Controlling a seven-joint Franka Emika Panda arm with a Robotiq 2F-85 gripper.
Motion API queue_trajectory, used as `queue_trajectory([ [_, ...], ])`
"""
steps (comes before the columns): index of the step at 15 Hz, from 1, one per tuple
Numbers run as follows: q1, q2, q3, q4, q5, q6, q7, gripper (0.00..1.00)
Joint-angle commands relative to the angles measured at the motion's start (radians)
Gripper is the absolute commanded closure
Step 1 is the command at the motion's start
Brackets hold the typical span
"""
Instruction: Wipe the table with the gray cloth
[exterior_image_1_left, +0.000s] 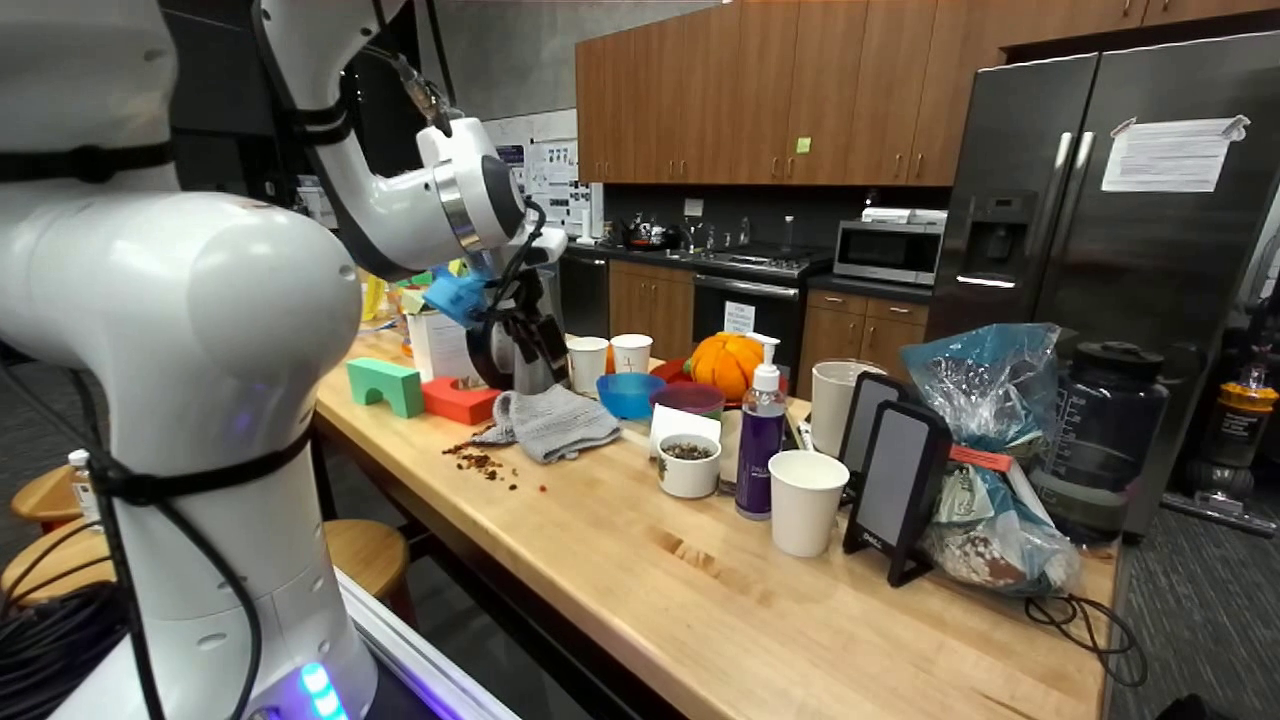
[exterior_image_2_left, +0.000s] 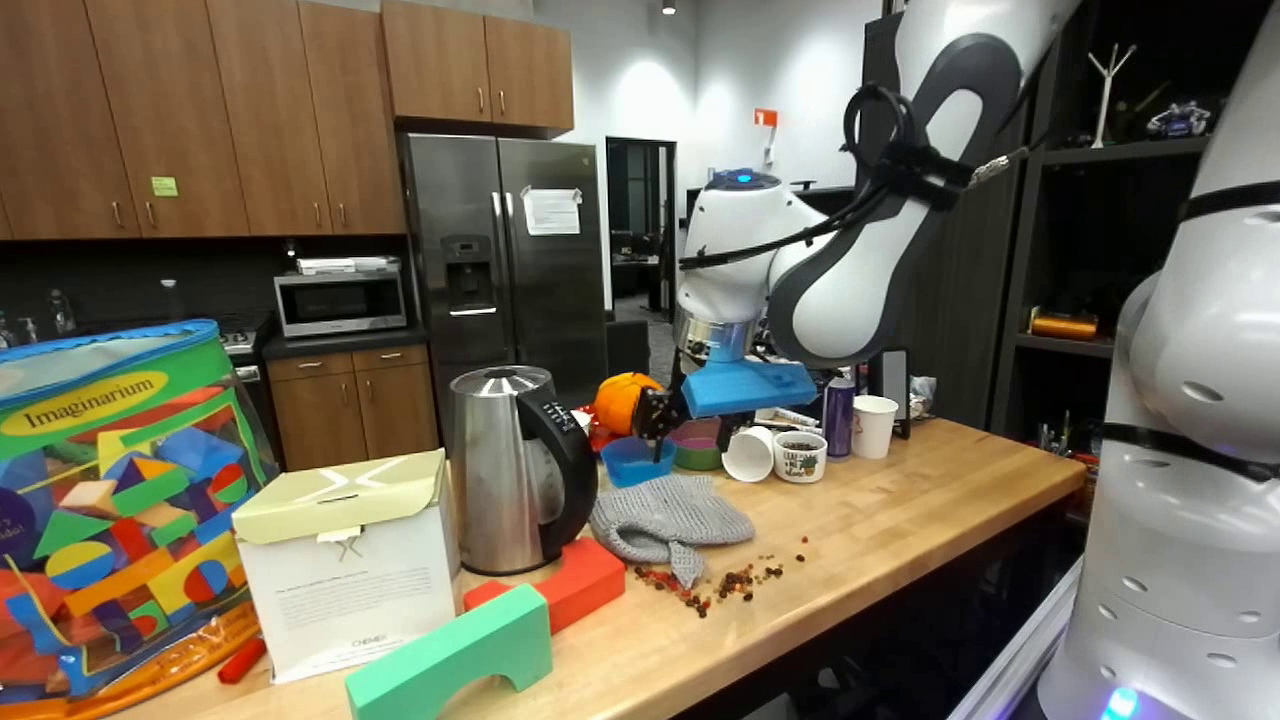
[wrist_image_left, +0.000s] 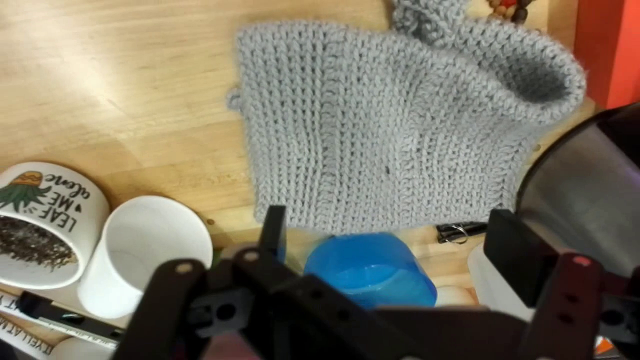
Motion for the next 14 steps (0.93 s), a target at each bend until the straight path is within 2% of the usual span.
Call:
queue_trajectory([
  [1, -0.012, -0.078, 0.038, -0.004, -0.1, -0.062, 0.129, 0.0],
  [5, -0.006, -0.12, 0.04, -0.018, -0.163, -0.072, 0.215, 0.0],
  [11, 0.007, -0.113, 0.019, 0.002, -0.252, -0.074, 0.3, 0.0],
  [14, 0.001, -0.09, 0.03, 0.006, -0.222, -0.056, 0.272, 0.0],
])
